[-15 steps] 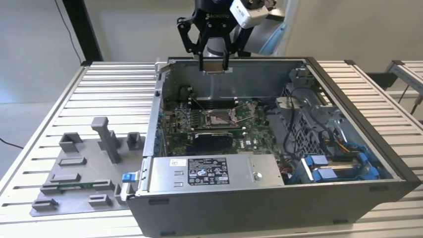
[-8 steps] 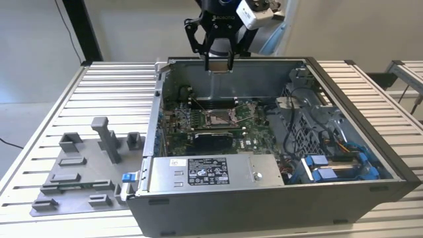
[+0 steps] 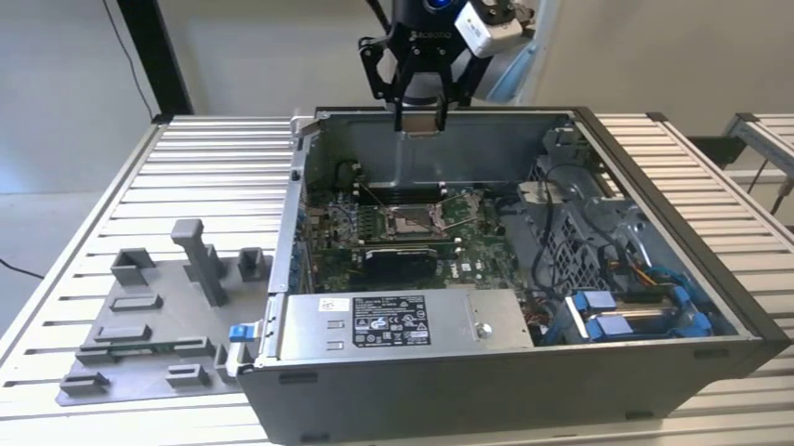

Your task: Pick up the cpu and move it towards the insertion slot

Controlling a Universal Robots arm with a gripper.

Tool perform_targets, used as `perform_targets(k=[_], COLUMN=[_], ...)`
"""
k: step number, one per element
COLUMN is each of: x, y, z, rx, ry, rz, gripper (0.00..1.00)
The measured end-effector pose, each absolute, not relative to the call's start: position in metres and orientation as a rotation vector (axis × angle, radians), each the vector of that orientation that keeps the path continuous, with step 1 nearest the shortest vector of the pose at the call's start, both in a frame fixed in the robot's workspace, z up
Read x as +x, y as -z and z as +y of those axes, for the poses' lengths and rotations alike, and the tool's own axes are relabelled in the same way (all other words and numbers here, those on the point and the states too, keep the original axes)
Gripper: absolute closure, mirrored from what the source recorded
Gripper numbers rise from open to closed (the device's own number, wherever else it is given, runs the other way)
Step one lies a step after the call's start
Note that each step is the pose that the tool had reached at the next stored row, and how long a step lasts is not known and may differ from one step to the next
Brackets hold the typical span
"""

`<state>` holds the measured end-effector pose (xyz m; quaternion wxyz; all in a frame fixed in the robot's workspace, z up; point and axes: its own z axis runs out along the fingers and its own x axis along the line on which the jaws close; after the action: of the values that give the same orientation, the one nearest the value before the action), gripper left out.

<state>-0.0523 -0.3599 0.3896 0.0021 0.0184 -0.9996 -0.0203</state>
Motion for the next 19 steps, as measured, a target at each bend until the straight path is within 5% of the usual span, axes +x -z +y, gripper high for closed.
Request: perform_targets(k=[19], x=[-0.039], y=[-0.376], z=[-0.341], rx=[0.006], ry=[0.065], rz=[-3.127], gripper=[1.00])
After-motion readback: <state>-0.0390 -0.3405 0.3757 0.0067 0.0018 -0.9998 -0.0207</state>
